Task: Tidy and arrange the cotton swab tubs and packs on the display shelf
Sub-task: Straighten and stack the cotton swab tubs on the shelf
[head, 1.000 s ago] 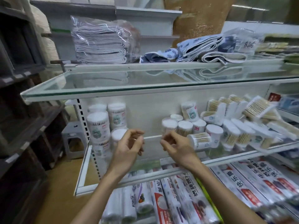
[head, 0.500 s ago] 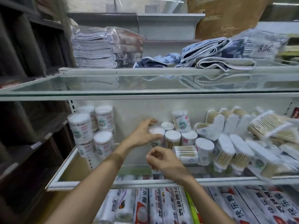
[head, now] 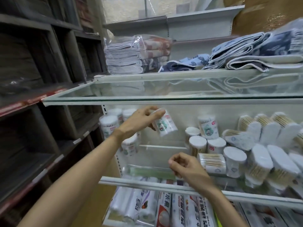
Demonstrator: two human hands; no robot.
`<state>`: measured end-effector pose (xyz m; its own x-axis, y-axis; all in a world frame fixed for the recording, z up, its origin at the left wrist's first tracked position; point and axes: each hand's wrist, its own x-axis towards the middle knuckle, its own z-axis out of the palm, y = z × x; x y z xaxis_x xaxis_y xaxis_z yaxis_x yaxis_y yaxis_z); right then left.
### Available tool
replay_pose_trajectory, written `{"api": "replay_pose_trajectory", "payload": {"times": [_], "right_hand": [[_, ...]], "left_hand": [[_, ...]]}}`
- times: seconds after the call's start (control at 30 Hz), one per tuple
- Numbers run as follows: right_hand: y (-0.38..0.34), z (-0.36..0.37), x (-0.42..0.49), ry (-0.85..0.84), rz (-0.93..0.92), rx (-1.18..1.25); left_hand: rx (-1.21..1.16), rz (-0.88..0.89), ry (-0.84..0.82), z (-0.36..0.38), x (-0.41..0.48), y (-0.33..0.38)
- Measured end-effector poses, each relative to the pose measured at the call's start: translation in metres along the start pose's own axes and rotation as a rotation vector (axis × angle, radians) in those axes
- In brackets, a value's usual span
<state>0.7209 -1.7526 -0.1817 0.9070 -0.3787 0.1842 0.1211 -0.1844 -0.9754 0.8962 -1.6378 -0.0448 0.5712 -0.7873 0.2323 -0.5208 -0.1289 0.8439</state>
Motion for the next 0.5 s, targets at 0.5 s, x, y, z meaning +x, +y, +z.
{"api": "replay_pose_trajectory", "payload": {"times": [0.5], "right_hand": [[-0.004, 0.004, -0.002, 0.004, -0.024, -0.061]], "left_hand": [[0.847, -0.078, -0.254, -0.090, -0.015, 0.020]]}}
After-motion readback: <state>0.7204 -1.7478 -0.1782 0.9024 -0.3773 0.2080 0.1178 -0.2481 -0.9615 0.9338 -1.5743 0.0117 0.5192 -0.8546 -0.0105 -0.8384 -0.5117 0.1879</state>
